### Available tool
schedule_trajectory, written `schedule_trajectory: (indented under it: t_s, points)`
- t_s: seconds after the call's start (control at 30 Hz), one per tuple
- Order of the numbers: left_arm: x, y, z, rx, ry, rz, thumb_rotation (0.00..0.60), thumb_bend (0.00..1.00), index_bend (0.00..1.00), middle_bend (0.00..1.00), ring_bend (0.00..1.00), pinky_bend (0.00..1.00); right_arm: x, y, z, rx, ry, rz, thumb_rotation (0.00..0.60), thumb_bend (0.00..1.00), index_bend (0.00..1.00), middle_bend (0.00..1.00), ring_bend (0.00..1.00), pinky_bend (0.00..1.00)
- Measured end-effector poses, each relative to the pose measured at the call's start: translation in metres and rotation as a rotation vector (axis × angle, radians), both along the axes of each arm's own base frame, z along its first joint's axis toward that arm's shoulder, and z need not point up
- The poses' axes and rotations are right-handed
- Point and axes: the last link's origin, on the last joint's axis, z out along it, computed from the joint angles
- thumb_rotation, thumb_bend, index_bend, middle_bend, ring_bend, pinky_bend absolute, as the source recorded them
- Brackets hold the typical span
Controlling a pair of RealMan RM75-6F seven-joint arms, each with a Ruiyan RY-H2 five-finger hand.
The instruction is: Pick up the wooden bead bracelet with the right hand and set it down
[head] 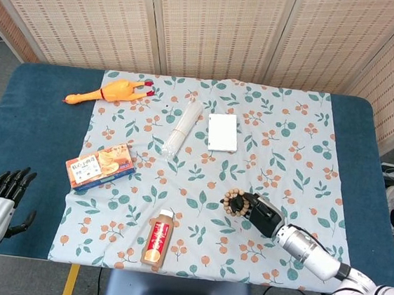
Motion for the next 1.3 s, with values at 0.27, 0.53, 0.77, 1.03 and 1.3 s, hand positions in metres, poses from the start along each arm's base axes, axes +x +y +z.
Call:
schedule_trajectory:
  t_s: [0.27, 0.53, 0.77, 1.03, 1.3]
  points:
    - [0.0, 0.0, 0.001, 0.002, -0.002, 0.0, 0.6, 0.43, 0.0, 0.0, 0.0, 0.04, 0.003, 0.0, 0.001, 0.002, 0.003, 0.037, 0.49, 1.0, 0.53, 0.56, 0.17, 0.08]
    - [0.0, 0.0, 0.001, 0.002, -0.003, 0.0, 0.6, 0.43, 0.0, 0.0, 0.0, 0.04, 0.004, 0.001, 0.0, 0.0, 0.007, 0.051, 0.595, 1.0, 0.5, 0.54, 0.16, 0.08]
    - [0.0, 0.0, 0.002, 0.005, -0.003, -0.003, 0.6, 0.44, 0.0, 0.0, 0.0, 0.04, 0.0, -0.003, 0.002, -0.062, 0.091, 0.113, 0.6, 1.0, 0.5, 0.54, 0.16, 0.08]
    - [0.0, 0.0, 0.002, 0.005, -0.004, -0.002, 0.6, 0.44, 0.0, 0.0, 0.0, 0.04, -0.016, -0.017, 0.005, -0.362, 0.448, 0.299, 0.6, 1.0, 0.49, 0.54, 0.15, 0.08]
    - [0.001, -0.001, 0.001, 0.006, 0.0, -0.001, 0.6, 0.44, 0.0, 0.0, 0.0, 0.04, -0.046, -0.032, 0.01, -0.624, 0.921, 0.488, 0.6, 1.0, 0.5, 0.54, 0.15, 0.08]
